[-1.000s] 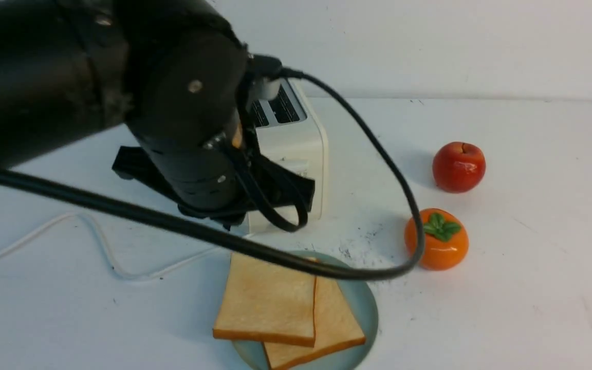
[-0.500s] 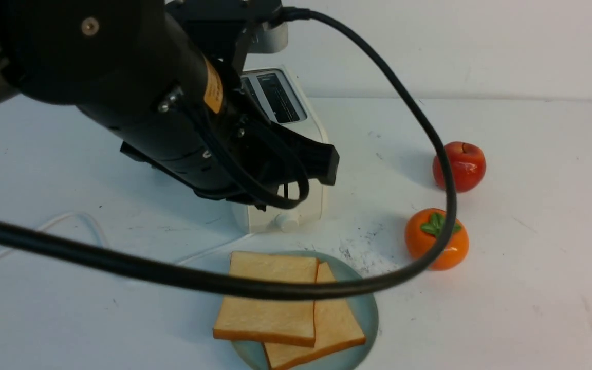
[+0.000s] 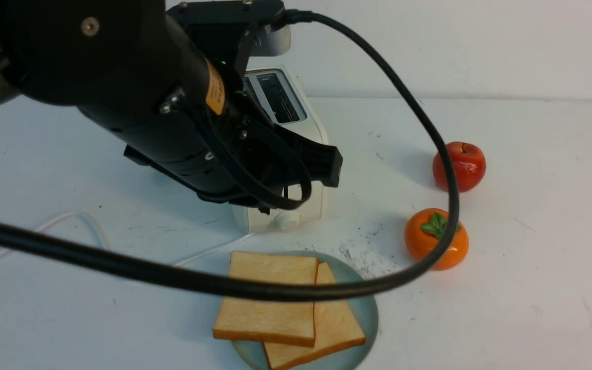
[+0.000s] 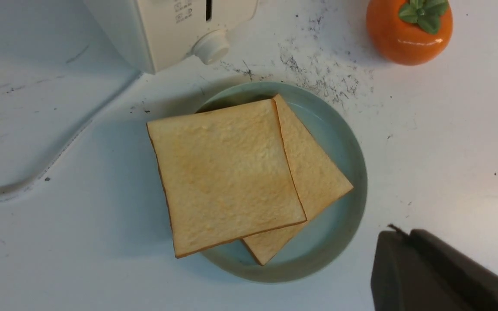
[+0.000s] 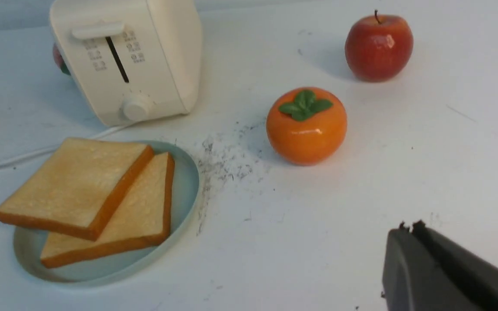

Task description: Take toasted bread from bread machine on white table place on plate.

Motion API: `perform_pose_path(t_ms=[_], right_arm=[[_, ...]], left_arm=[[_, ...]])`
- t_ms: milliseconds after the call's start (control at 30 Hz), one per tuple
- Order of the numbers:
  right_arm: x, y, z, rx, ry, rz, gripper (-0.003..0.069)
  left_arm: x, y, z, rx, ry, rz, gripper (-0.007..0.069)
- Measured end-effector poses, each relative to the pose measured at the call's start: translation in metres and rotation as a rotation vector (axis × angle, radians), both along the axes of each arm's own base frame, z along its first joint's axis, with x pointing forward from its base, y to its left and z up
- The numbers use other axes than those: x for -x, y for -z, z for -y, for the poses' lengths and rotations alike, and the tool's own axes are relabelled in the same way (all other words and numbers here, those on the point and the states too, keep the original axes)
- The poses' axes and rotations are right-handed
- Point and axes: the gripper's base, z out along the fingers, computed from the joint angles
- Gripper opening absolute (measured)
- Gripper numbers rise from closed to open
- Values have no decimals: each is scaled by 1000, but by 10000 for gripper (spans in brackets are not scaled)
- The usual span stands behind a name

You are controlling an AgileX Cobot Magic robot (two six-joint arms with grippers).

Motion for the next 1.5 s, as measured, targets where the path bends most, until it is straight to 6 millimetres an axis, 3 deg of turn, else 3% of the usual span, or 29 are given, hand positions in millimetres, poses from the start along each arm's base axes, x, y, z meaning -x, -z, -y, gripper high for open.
perform_pose_path(t_ms=[300,633,900,1067,1167,1233,1367,1500], right_arm=[[5,12,1,4,-1,-8,-8],[11,56,18,146,205,-4,-1],[10,56,19,149,215,3,3],[10,56,19,144,215,3,10],[10,56,18,144,202,4,13],[10,56,17,144,193,4,15],[11,56,15,143,152,7,22],[11,56,15,143,141,8,24]], left_arm=[[0,0,0,-1,1,0,-14],[0,0,0,-2,2,0,-13],[6,-11,-6,22,2,20,-13],[28,-51,-29,80,-8,97,-13],[51,-75,-54,108,-17,135,-13],[59,-80,-62,103,-21,142,-13],[89,-100,-99,113,-52,223,-13],[114,-101,-126,137,-66,278,-13]])
